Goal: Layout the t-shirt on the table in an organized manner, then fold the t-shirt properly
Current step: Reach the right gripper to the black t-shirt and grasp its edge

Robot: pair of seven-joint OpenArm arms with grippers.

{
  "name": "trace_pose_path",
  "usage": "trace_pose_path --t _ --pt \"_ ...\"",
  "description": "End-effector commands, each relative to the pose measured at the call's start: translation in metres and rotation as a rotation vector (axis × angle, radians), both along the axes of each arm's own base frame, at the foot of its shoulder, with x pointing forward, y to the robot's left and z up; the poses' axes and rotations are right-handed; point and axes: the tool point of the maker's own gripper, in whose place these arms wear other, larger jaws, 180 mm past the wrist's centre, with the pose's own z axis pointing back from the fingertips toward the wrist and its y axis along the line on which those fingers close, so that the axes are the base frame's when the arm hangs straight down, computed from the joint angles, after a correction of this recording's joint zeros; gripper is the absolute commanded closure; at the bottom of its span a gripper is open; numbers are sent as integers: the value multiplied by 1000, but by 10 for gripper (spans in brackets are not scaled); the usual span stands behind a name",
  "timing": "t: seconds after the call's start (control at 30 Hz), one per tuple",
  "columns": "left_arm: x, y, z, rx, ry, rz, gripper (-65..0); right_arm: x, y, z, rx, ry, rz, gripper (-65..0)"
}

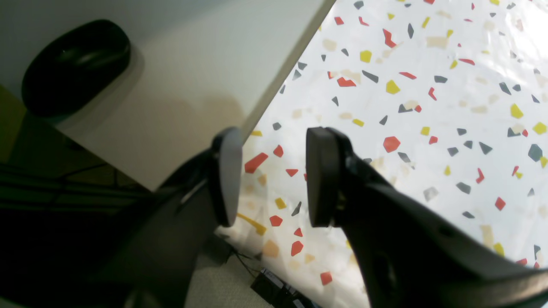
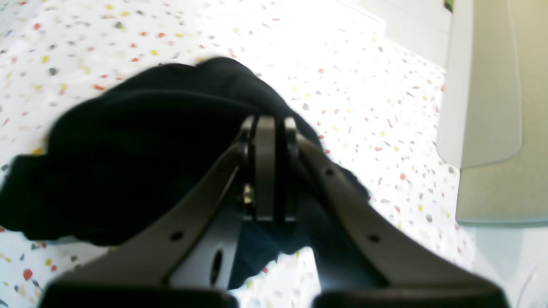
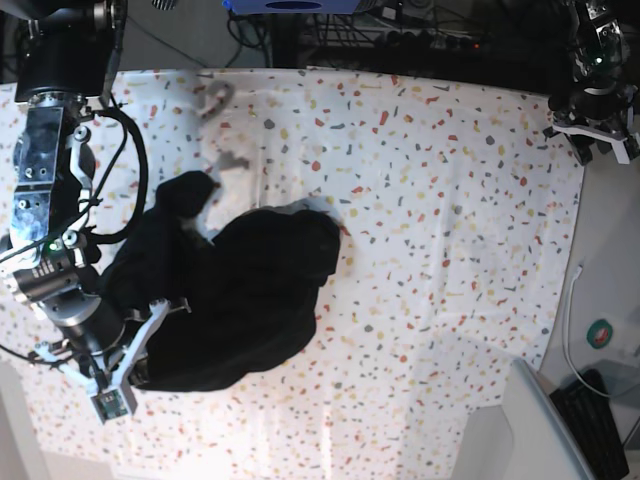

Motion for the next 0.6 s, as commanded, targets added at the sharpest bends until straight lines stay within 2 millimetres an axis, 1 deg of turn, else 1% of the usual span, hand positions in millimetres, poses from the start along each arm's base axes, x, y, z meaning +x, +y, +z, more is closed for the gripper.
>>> trace_pose_path --t 0.0,0.07,0.13,0.17,0.23,0.3,0.37,0.4,0.43,0.47,0.5,0.53,0.57 --pt "10 -3 9 17 -31 -28 -235 12 -7 16 -16 -54 -7 0" --pt "19 -14 8 5 -39 -59 -235 24 -14 3 -17 -17 -17 0" --pt "23 -23 8 -2 -42 -82 -235 38 -38 -3 -25 -12 -54 0" --pt "25 -25 8 -5 -45 -89 -235 46 -49 -10 -16 0 -77 0" --pt "26 -25 9 -4 -47 -89 -235 65 -65 -22 16 28 -114 0" --pt "27 -25 11 -1 -53 -90 -235 82 -85 -45 39 119 -162 0" --pt "26 -25 11 -1 -50 -89 -235 87 -105 -71 37 252 -199 0" --pt "25 -25 10 -1 -49 -89 -235 86 -113 -82 45 311 -219 -102" --pt "24 -25 10 -2 -45 -90 -235 86 -119 -82 40 326 -224 -207" --pt "24 -26 8 -4 -42 -93 -235 81 -122 -82 45 321 -220 -293" --pt "24 -28 8 -5 -41 -95 -235 73 -130 -75 50 286 -219 -344" --pt "24 -28 7 -7 -40 -94 -235 61 -135 -67 45 245 -216 -351" --pt "24 -30 6 -11 -39 -98 -235 49 -133 -63 31 216 -203 -351"
